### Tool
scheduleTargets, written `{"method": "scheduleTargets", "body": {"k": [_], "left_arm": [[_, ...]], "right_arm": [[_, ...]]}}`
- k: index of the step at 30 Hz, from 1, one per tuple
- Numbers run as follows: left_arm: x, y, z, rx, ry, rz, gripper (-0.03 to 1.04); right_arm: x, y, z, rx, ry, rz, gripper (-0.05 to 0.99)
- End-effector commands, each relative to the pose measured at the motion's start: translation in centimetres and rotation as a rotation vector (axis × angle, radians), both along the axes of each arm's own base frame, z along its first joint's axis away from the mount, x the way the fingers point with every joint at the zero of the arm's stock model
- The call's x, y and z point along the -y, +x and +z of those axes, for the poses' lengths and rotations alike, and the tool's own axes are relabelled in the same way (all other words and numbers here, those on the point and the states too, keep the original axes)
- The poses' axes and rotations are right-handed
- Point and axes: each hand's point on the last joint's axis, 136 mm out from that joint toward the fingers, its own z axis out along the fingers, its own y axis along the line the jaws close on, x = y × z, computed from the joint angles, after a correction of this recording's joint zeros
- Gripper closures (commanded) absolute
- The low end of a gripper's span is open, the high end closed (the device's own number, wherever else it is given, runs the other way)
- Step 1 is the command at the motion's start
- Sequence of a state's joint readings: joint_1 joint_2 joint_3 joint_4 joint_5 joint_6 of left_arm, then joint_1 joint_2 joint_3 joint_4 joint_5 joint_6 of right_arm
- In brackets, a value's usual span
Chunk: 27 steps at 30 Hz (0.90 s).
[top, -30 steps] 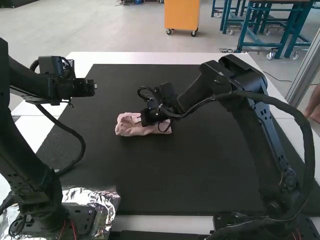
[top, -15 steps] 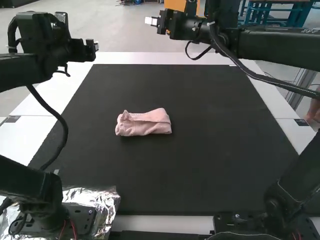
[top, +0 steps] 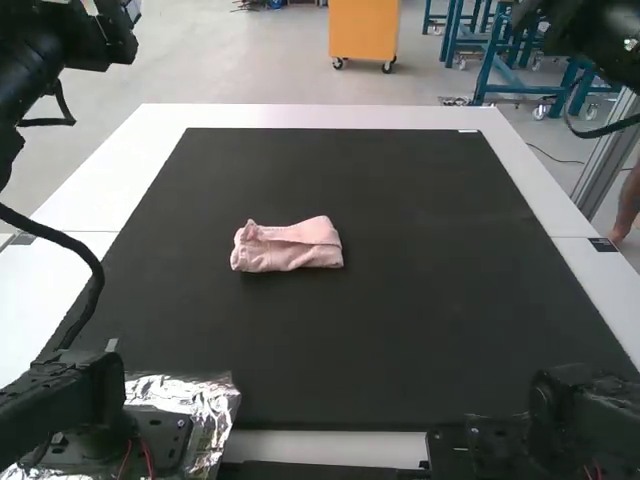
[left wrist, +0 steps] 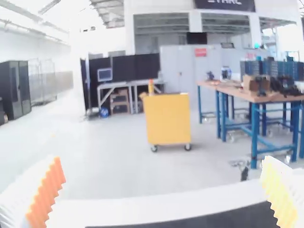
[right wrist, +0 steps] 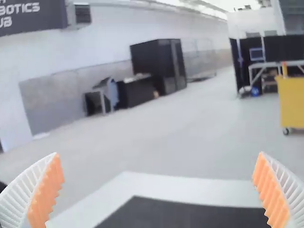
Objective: Fold the towel.
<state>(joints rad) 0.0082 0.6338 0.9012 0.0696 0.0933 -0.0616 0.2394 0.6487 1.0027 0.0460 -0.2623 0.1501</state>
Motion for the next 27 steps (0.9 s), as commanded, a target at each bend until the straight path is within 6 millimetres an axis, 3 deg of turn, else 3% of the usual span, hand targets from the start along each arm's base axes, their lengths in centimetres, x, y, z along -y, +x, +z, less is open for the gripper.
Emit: {"method": "scheduleTargets", "body": {"k": [1, 11, 13, 15, 18, 20, 22, 24, 27], "left_arm": [[-0.5, -4.4, 2.0, 0.101, -0.02, 0.021, 0.04], [-0.3, -17.4, 3.0, 0.403, -0.032, 0.013, 0.04], [-0.4, -19.1, 2.4, 0.446, -0.036, 0.021, 0.04], [-0.6, -17.6, 1.1, 0.374, -0.046, 0.03, 0.04], [-0.5, -15.7, -1.4, 0.262, -0.035, 0.027, 0.04], [-0.1, -14.0, -2.9, 0.24, -0.025, 0.002, 0.04], [1.0, -11.3, -5.9, 0.195, 0.058, -0.033, 0.04], [1.8, -9.2, -8.8, 0.17, 0.153, -0.045, 0.04], [1.8, -6.8, -12.4, 0.153, 0.128, -0.062, 0.04]], "right_arm": [[2.6, -4.8, 1.2, 0.107, 0.041, -0.072, 0.02], [6.8, -17.0, 1.6, 0.395, 0.117, -0.244, 0.02], [7.6, -17.9, 1.4, 0.428, 0.138, -0.297, 0.02], [8.8, -16.0, 0.2, 0.357, 0.145, -0.375, 0.02], [8.8, -11.8, -4.6, 0.229, -0.06, -0.463, 0.02], [10.0, -8.7, -8.0, 0.144, -0.078, -0.54, 0.02], [10.5, -6.2, -10.8, 0.124, -0.155, -0.598, 0.02], [10.4, -4.4, -13.1, 0.135, -0.256, -0.628, 0.02], [10.4, -3.1, -14.7, 0.189, -0.276, -0.645, 0.02]]}}
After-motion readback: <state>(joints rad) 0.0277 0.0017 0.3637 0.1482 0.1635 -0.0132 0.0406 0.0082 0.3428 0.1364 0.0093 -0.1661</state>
